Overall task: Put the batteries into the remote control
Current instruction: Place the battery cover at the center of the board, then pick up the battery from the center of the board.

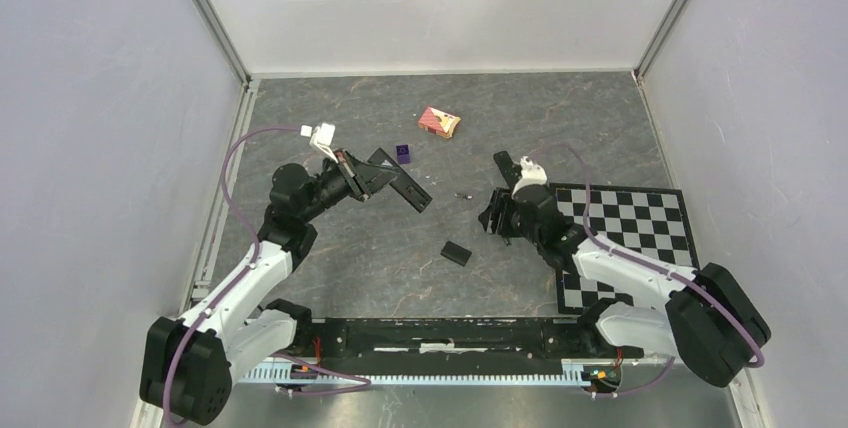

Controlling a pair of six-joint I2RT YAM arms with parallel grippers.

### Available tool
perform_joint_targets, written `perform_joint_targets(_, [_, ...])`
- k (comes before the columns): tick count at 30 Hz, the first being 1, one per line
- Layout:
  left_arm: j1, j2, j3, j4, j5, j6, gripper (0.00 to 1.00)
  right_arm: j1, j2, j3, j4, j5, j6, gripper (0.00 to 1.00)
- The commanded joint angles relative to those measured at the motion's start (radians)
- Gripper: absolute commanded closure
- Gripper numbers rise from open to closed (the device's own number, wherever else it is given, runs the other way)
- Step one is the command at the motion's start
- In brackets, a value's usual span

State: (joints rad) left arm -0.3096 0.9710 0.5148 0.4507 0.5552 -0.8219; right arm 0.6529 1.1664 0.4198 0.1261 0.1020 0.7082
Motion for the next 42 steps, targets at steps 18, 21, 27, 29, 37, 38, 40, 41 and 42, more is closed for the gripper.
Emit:
perform_joint_targets(18, [-0.001, -0.005, -0.007, 0.197, 0.157, -0.065, 0.98, -0.038, 0.243, 0.25, -0.361, 0.033, -0.441, 0.63])
perform_joint_targets(21, [-0.002, 0.001, -0.01, 0.218, 0.168, -0.074, 0.98, -0.038, 0.266, 0.259, -0.37, 0.029, -0.446, 0.68])
perform_joint_targets(27, [-0.002, 0.007, -0.012, 0.224, 0.169, -0.074, 0.98, -0.038, 0.293, 0.27, -0.395, 0.052, -0.453, 0.93])
perform_joint_targets(29, [-0.001, 0.009, -0.013, 0.226, 0.169, -0.074, 0.98, -0.039, 0.286, 0.272, -0.39, 0.076, -0.445, 0.99])
perform_joint_targets(37, [-0.006, 0.019, -0.002, 0.239, 0.167, -0.085, 0.98, -0.038, 0.1, 0.229, -0.204, 0.017, -0.412, 1.0])
perform_joint_targets(38, [-0.008, 0.026, 0.005, 0.237, 0.164, -0.085, 0.98, -0.038, 0.062, 0.227, -0.179, 0.015, -0.405, 1.0])
perform_joint_targets(40, [-0.011, 0.037, 0.015, 0.229, 0.156, -0.088, 0.98, -0.038, 0.001, 0.23, -0.135, -0.01, -0.407, 1.0])
perform_joint_targets(41, [-0.013, 0.042, 0.019, 0.224, 0.145, -0.094, 0.98, -0.038, -0.025, 0.233, -0.106, -0.032, -0.41, 1.0])
perform_joint_targets(42, [-0.015, 0.051, 0.025, 0.215, 0.138, -0.102, 0.98, -0.039, -0.054, 0.234, -0.073, -0.066, -0.41, 1.0])
